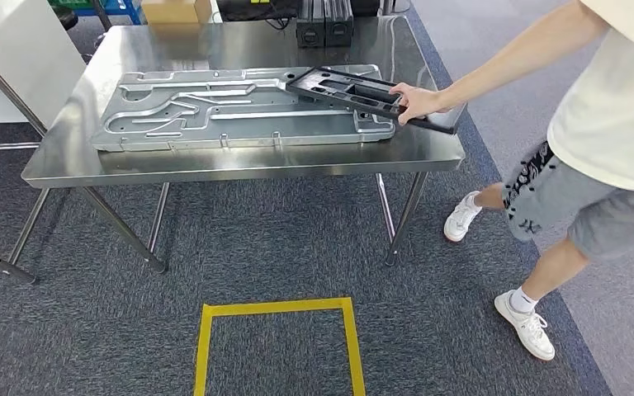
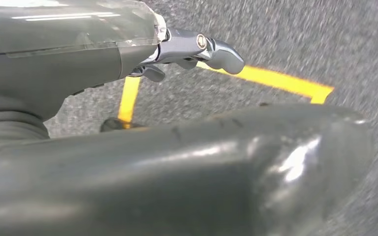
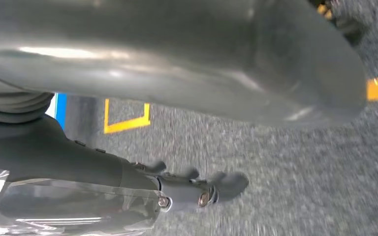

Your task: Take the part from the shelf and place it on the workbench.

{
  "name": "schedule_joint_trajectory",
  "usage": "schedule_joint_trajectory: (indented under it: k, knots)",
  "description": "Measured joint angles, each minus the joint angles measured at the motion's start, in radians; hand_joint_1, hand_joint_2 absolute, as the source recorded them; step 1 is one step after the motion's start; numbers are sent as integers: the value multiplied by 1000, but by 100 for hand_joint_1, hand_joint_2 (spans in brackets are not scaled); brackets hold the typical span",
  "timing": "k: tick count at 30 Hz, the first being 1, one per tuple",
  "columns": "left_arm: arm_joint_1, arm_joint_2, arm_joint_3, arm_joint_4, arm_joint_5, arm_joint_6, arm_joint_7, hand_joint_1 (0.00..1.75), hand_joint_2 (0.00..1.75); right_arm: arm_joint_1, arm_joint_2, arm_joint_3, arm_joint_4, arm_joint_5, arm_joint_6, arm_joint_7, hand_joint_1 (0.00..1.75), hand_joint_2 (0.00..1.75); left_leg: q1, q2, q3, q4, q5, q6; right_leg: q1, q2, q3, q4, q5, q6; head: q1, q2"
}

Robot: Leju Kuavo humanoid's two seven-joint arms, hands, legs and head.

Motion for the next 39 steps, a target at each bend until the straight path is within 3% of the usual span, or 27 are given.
schedule_joint_trajectory:
  k: [2,4,5,6,7,8,10,12,13,15,16,17,19,20,21,23,25,27,28,30,31,33,35,36,37,38,39]
  knots:
    - [1,-1,-2,0,-17,6,23,0,0,-7,12,-8,9,0,14,-14,0,0,5,-3,-22,52,-64,-10,0,-5,-24,-1,24,-18,0,0]
    - [2,-3,-3,2,-32,11,53,0,0,-11,19,-14,14,-1,26,-31,0,0,9,-4,-53,172,-172,-18,4,-8,-54,0,49,-27,0,0]
    - [3,-5,-4,3,-37,13,69,0,0,-12,22,-17,16,-1,32,-39,0,0,10,-4,-62,235,-203,-20,7,-8,-71,1,62,-28,0,0]
    - [3,-7,-4,4,-42,14,85,0,0,-12,24,-21,18,-1,37,-44,0,0,10,-4,-60,279,-209,-21,11,-9,-89,3,75,-28,0,0]
    - [3,-8,-5,4,-47,15,99,0,0,-12,25,-25,20,-1,41,-49,0,0,11,-4,-44,291,-192,-20,13,-9,-107,5,87,-28,0,0]
    - [4,-10,-6,4,-52,15,113,0,0,-12,26,-29,22,-1,43,-54,0,0,11,-4,-10,266,-164,-17,15,-9,-125,7,99,-27,0,0]
    - [3,-14,-11,4,-62,15,136,0,0,-13,30,-35,25,-1,41,-63,0,0,9,-5,106,128,-137,-8,19,-8,-153,14,120,-22,0,0]
    - [0,-18,-18,5,-70,15,154,0,0,-13,34,-43,27,-2,36,-73,0,0,3,-5,206,-14,-161,5,21,-9,-167,20,138,-13,0,0]
    - [-1,-20,-21,5,-73,15,161,0,0,-12,35,-47,28,-2,31,-78,0,0,-1,-5,227,-49,-172,12,20,-11,-171,21,147,-8,0,0]
    - [1,-26,-24,6,-75,16,172,0,0,-10,36,-56,31,-1,21,-89,0,0,-3,-3,217,-61,-160,27,15,-10,-177,25,156,4,0,0]
    - [2,-29,-24,7,-75,16,175,0,0,-10,36,-58,32,1,17,-93,0,0,-3,-1,208,-62,-149,36,13,-7,-185,38,137,9,0,0]
    - [3,-31,-24,8,-75,16,176,0,0,-9,36,-60,32,3,15,-97,0,0,-2,2,195,-65,-135,44,11,-4,-197,68,99,13,0,0]
    - [3,-34,-25,8,-74,16,175,0,0,-8,36,-62,33,7,16,-107,0,0,-3,3,163,-64,-110,53,8,0,-229,183,-8,18,0,0]
    - [3,-35,-25,8,-74,16,174,0,0,-8,36,-63,34,7,18,-111,0,0,-4,3,146,-62,-97,53,6,0,-242,249,-44,20,0,0]
    - [4,-36,-25,8,-75,16,173,0,0,-7,35,-65,34,7,20,-116,0,0,-4,3,127,-60,-84,52,6,0,-247,301,-56,23,0,0]
    - [4,-39,-25,8,-75,16,172,0,0,-7,32,-70,34,7,23,-120,0,0,-4,3,86,-50,-59,48,5,0,-210,308,-12,25,0,0]
    - [4,-42,-25,8,-76,16,172,0,0,-8,28,-74,34,7,23,-123,0,0,-5,3,47,-34,-39,41,3,0,-102,186,28,22,0,0]
    - [5,-45,-25,8,-76,17,171,0,0,-9,26,-76,34,7,23,-125,0,0,-7,2,22,-17,-25,32,5,2,1,41,4,15,0,0]
    - [4,-45,-25,8,-76,17,171,0,0,-9,25,-76,34,7,23,-127,0,0,-7,2,15,-12,-17,26,8,2,25,2,-11,10,0,0]
    - [4,-46,-25,8,-76,17,170,0,0,-9,25,-78,34,7,23,-127,0,0,-5,1,10,-8,-4,14,9,0,21,-14,-8,-4,0,0]
    - [5,-46,-25,8,-76,18,170,0,0,-10,25,-79,34,7,23,-128,0,0,-3,-1,4,1,-16,8,9,-2,13,-14,2,-13,0,0]
    - [6,-46,-25,8,-80,18,170,0,0,-11,24,-81,35,8,25,-133,0,0,2,-4,-21,71,-96,-2,8,-7,-11,-16,26,-27,0,0]
    - [7,-46,-26,8,-85,20,168,0,0,-11,22,-82,35,12,31,-140,0,0,6,-5,-53,201,-196,-9,11,-9,-43,-14,51,-32,0,0]
    - [7,-47,-26,8,-87,21,167,0,0,-11,21,-82,35,15,34,-143,0,0,7,-5,-61,257,-217,-12,13,-9,-62,-11,64,-32,0,0]
    - [8,-48,-26,8,-90,21,165,0,0,-10,20,-82,35,18,38,-146,0,0,8,-5,-56,290,-214,-13,15,-10,-81,-8,76,-31,0,0]
    - [8,-48,-27,8,-94,21,164,0,0,-9,19,-83,35,19,42,-148,0,0,9,-5,-35,289,-191,-12,16,-10,-101,-4,88,-30,0,0]
    - [8,-48,-27,8,-100,20,164,0,0,-9,19,-84,35,19,46,-151,0,0,9,-5,4,252,-162,-9,17,-9,-121,0,100,-29,0,0]
